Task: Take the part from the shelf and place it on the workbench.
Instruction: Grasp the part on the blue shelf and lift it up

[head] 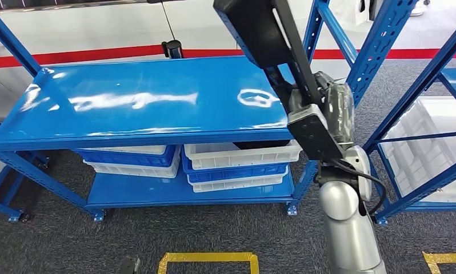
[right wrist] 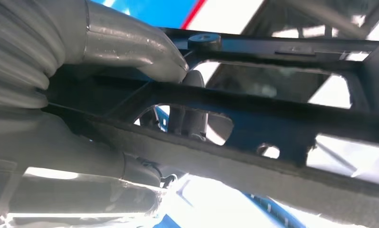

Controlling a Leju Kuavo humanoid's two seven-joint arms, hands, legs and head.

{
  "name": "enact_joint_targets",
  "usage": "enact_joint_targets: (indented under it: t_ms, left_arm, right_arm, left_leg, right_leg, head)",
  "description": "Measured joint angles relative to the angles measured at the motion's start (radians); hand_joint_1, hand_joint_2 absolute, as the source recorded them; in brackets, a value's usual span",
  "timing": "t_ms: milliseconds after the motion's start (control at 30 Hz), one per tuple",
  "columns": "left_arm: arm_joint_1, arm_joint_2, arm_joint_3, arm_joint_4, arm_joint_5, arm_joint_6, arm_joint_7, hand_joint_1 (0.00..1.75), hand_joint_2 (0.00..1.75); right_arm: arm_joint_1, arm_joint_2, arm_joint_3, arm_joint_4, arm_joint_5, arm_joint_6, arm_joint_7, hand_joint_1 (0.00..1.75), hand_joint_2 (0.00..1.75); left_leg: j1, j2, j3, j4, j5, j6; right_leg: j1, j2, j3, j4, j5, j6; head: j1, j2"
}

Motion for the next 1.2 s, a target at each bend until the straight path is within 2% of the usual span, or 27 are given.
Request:
enact_joint_targets:
  t_ms: [100, 167, 233, 267, 300, 367, 400, 433, 467, 533, 567, 600, 633, 667, 700, 733, 800, 867, 900, 933, 967, 1000, 1067, 1100, 1133, 1167, 1200]
  left_arm:
    - [0.002, 0.0, 0.001, 0.0, 0.001, -0.001, 0.0, 0.0, 1.75]
    - [0.006, 0.0, 0.009, 0.0, 0.002, -0.002, -0.003, 0.0, 1.75]
    - [0.01, 0.001, 0.018, 0.001, 0.003, -0.005, -0.006, 0.0, 1.75]
    - [0.01, 0.002, 0.02, 0.0, 0.003, -0.006, -0.006, 0.0, 1.75]
    - [0.011, 0.003, 0.021, 0.0, 0.003, -0.007, -0.007, 0.0, 1.75]
    - [0.011, 0.004, 0.022, 0.0, 0.003, -0.007, -0.008, 0.0, 1.75]
    - [0.011, 0.004, 0.022, 0.001, 0.003, -0.007, -0.009, 0.0, 1.75]
    - [0.011, 0.003, 0.022, 0.001, 0.003, -0.007, -0.009, 0.0, 1.75]
    - [0.011, 0.003, 0.023, 0.001, 0.003, -0.007, -0.009, 0.0, 1.75]
    - [0.011, 0.002, 0.024, 0.001, 0.005, -0.008, -0.01, 0.0, 1.75]
    - [0.011, 0.002, 0.026, 0.001, 0.007, -0.009, -0.01, 0.0, 1.75]
    - [0.011, 0.001, 0.029, 0.001, 0.009, -0.01, -0.01, 0.0, 1.75]
    - [0.011, 0.0, 0.032, 0.001, 0.011, -0.011, -0.011, 0.0, 1.75]
    - [0.011, -0.001, 0.035, 0.001, 0.012, -0.011, -0.011, 0.0, 1.75]
    - [0.011, -0.002, 0.038, 0.001, 0.012, -0.012, -0.011, 0.0, 1.75]
    - [0.011, -0.004, 0.039, 0.0, 0.013, -0.012, -0.012, 0.0, 1.75]
    - [0.011, -0.007, 0.041, 0.0, 0.013, -0.012, -0.013, 0.0, 1.75]
    - [0.011, -0.009, 0.043, 0.0, 0.012, -0.013, -0.015, 0.0, 1.75]
    - [0.011, -0.008, 0.045, 0.0, 0.012, -0.013, -0.016, 0.0, 1.75]
    - [0.011, -0.008, 0.046, 0.0, 0.01, -0.014, -0.017, 0.0, 1.75]
    - [0.011, -0.008, 0.046, 0.0, 0.007, -0.014, -0.017, 0.0, 1.75]
    - [0.011, -0.007, 0.047, 0.0, 0.003, -0.014, -0.017, 0.0, 1.75]
    - [0.009, -0.008, 0.047, 0.0, -0.007, -0.014, -0.014, 0.0, 1.75]
    - [0.008, -0.008, 0.047, 0.0, -0.012, -0.015, -0.012, 0.0, 1.75]
    - [0.007, -0.008, 0.047, 0.0, -0.016, -0.014, -0.01, 0.0, 1.75]
    - [0.005, -0.008, 0.047, 0.0, -0.018, -0.014, -0.008, 0.0, 1.75]
    - [0.003, -0.008, 0.047, 0.0, -0.02, -0.014, -0.006, 0.0, 1.75]
  right_arm:
    - [-0.004, 0.003, 0.005, 0.009, 0.003, 0.002, 0.001, 1.75, 1.75]
    - [-0.021, 0.02, 0.021, 0.04, 0.012, 0.011, 0.009, 1.75, 1.75]
    - [-0.039, 0.044, 0.045, 0.085, 0.021, 0.02, 0.017, 1.75, 1.75]
    - [-0.045, 0.054, 0.052, 0.103, 0.023, 0.021, 0.018, 1.75, 1.75]
    - [-0.053, 0.064, 0.059, 0.121, 0.024, 0.021, 0.019, 1.75, 1.75]
    - [-0.067, 0.077, 0.067, 0.143, 0.025, 0.022, 0.02, 1.75, 1.75]
    - [-0.07, 0.077, 0.069, 0.147, 0.025, 0.022, 0.02, 1.75, 1.75]
    - [-0.072, 0.077, 0.07, 0.15, 0.025, 0.023, 0.02, 1.75, 1.75]
    - [-0.074, 0.077, 0.071, 0.153, 0.027, 0.026, 0.021, 1.75, 1.75]
    - [-0.081, 0.076, 0.075, 0.166, 0.037, 0.039, 0.031, 1.75, 1.75]
    - [-0.085, 0.075, 0.078, 0.176, 0.044, 0.048, 0.039, 1.75, 1.75]
    - [-0.089, 0.076, 0.082, 0.19, 0.051, 0.055, 0.048, 1.75, 1.75]
    - [-0.093, 0.077, 0.086, 0.206, 0.056, 0.06, 0.055, 1.75, 1.75]
    - [-0.099, 0.079, 0.089, 0.222, 0.06, 0.062, 0.062, 1.75, 1.75]
    - [-0.107, 0.083, 0.091, 0.237, 0.062, 0.063, 0.066, 1.75, 1.75]
    - [-0.116, 0.087, 0.094, 0.25, 0.063, 0.063, 0.069, 1.75, 1.75]
    - [-0.136, 0.096, 0.096, 0.269, 0.06, 0.064, 0.073, 1.75, 1.75]
    - [-0.152, 0.102, 0.096, 0.281, 0.048, 0.065, 0.078, 1.75, 1.75]
    - [-0.158, 0.103, 0.094, 0.285, 0.04, 0.067, 0.083, 1.75, 1.75]
    - [-0.163, 0.103, 0.091, 0.288, 0.032, 0.068, 0.087, 1.75, 1.75]
    - [-0.167, 0.103, 0.087, 0.289, 0.025, 0.07, 0.091, 1.75, 1.75]
    - [-0.17, 0.102, 0.081, 0.289, 0.017, 0.07, 0.093, 1.75, 1.75]
    - [-0.172, 0.099, 0.065, 0.288, 0.001, 0.071, 0.096, 1.75, 1.75]
    - [-0.17, 0.096, 0.056, 0.288, -0.005, 0.071, 0.098, 1.75, 1.75]
    - [-0.168, 0.092, 0.049, 0.287, -0.01, 0.071, 0.1, 1.75, 1.75]
    - [-0.165, 0.087, 0.042, 0.287, -0.013, 0.071, 0.102, 1.75, 1.75]
    - [-0.163, 0.083, 0.036, 0.285, -0.015, 0.071, 0.103, 1.75, 1.75]
  left_leg:
    - [0.003, -0.001, 0.0, 0.001, 0.001, -0.002]
    - [0.005, -0.005, -0.02, 0.061, -0.072, -0.009]
    - [0.005, -0.008, -0.049, 0.194, -0.181, -0.016]
    - [0.005, -0.011, 0.002, 0.171, -0.196, -0.011]
    - [0.0, -0.014, 0.055, 0.136, -0.198, -0.004]
    - [-0.01, -0.019, 0.165, 0.0, -0.167, 0.013]
    - [-0.012, -0.016, 0.163, -0.009, -0.152, 0.018]
    - [-0.011, -0.013, 0.158, -0.018, -0.139, 0.025]
    - [-0.011, -0.01, 0.151, -0.026, -0.123, 0.034]
    - [-0.015, -0.006, 0.13, -0.032, -0.1, 0.046]
    - [-0.018, -0.005, 0.117, -0.031, -0.09, 0.05]
    - [-0.022, -0.004, 0.103, -0.031, -0.08, 0.052]
    - [-0.027, -0.004, 0.088, -0.03, -0.069, 0.054]
    - [-0.03, -0.004, 0.075, -0.029, -0.059, 0.055]
    - [-0.034, -0.004, 0.062, -0.027, -0.05, 0.055]
    - [-0.037, -0.004, 0.051, -0.025, -0.042, 0.053]
    - [-0.041, -0.002, 0.035, -0.022, -0.026, 0.048]
    - [-0.039, -0.001, 0.03, -0.024, -0.009, 0.038]
    - [-0.037, -0.003, 0.028, -0.025, -0.004, 0.033]
    - [-0.035, -0.007, 0.023, -0.021, -0.011, 0.026]
    - [-0.033, -0.011, 0.014, -0.003, -0.036, 0.018]
    - [-0.028, -0.014, 0.001, 0.035, -0.077, 0.009]
    - [-0.012, -0.015, -0.027, 0.152, -0.171, -0.012]
    - [-0.003, -0.014, -0.034, 0.207, -0.196, -0.022]
    - [0.006, -0.013, -0.029, 0.238, -0.201, -0.032]
    - [0.014, -0.013, -0.009, 0.236, -0.189, -0.041]
    - [0.023, -0.013, 0.028, 0.198, -0.165, -0.051]
  right_leg:
    - [-0.002, -0.001, -0.01, -0.001, 0.004, -0.005]
    - [-0.001, -0.001, -0.019, -0.002, 0.019, -0.018]
    - [0.003, -0.004, -0.041, -0.001, 0.044, -0.03]
    - [0.004, -0.005, -0.057, -0.001, 0.059, -0.026]
    - [0.006, -0.007, -0.07, -0.004, 0.077, -0.018]
    - [0.006, -0.008, -0.083, -0.017, 0.111, 0.007]
    - [0.007, -0.009, -0.083, -0.023, 0.118, 0.016]
    - [0.009, -0.009, -0.09, -0.018, 0.109, 0.017]
    - [0.012, -0.009, -0.102, 0.004, 0.085, 0.013]
    - [0.016, -0.01, -0.136, 0.107, 0.002, -0.005]
    - [0.018, -0.01, -0.151, 0.169, -0.032, -0.009]
    - [0.02, -0.01, -0.156, 0.218, -0.05, -0.008]
    - [0.023, -0.01, -0.147, 0.239, -0.05, -0.003]
    - [0.026, -0.01, -0.121, 0.224, -0.034, 0.003]
    - [0.03, -0.01, -0.078, 0.175, -0.013, 0.006]
    - [0.036, -0.01, -0.028, 0.104, -0.004, 0.001]
    - [0.046, -0.011, 0.053, -0.023, -0.008, -0.015]
    - [0.051, -0.012, 0.068, -0.067, -0.011, -0.029]
    - [0.045, -0.012, 0.065, -0.07, -0.002, -0.034]
    - [0.039, -0.013, 0.061, -0.075, 0.008, -0.04]
    - [0.032, -0.015, 0.058, -0.08, 0.02, -0.047]
    - [0.024, -0.016, 0.052, -0.083, 0.033, -0.051]
    - [0.022, -0.017, 0.032, -0.083, 0.053, -0.051]
    - [0.02, -0.017, 0.021, -0.082, 0.062, -0.047]
    - [0.016, -0.018, 0.01, -0.081, 0.071, -0.041]
    - [0.011, -0.017, 0.0, -0.079, 0.079, -0.034]
    - [0.004, -0.017, -0.011, -0.076, 0.086, -0.027]
  head:
    - [-0.001, 0.0]
    - [-0.004, 0.0]
    - [-0.006, 0.0]
    - [-0.006, 0.0]
    - [-0.006, 0.0]
    - [-0.008, 0.0]
    - [-0.009, 0.0]
    - [-0.008, 0.0]
    - [-0.007, 0.0]
    - [-0.006, 0.0]
    - [-0.005, 0.0]
    - [-0.005, 0.0]
    - [-0.005, 0.0]
    - [-0.005, 0.0]
    - [-0.005, 0.0]
    - [-0.005, 0.0]
    - [-0.006, 0.0]
    - [-0.007, 0.0]
    - [-0.005, 0.0]
    - [-0.004, 0.0]
    - [-0.005, 0.0]
    - [-0.006, 0.0]
    - [-0.009, 0.0]
    - [-0.009, 0.0]
    - [-0.009, 0.0]
    - [-0.009, 0.0]
    - [-0.009, 0.0]
